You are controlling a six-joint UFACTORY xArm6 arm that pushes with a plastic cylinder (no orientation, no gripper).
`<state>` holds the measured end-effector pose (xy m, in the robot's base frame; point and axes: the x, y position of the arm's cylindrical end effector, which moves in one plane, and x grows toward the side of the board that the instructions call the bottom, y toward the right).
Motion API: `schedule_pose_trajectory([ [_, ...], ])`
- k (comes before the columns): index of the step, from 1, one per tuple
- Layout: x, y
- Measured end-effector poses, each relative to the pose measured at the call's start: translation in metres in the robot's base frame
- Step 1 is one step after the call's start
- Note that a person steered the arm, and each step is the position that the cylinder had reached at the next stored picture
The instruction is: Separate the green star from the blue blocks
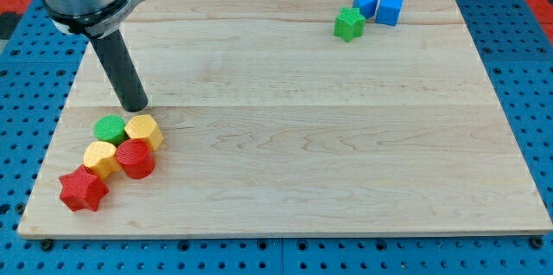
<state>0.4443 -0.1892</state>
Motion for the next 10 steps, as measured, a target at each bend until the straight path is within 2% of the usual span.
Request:
schedule_pose_trajectory([
  [4,-0.013,0.003],
  [5,-0.048,0.093],
  [6,-0.058,0.204],
  [7,-0.091,0.279],
  [9,-0.14,0.375],
  [10,-0.159,0.345],
])
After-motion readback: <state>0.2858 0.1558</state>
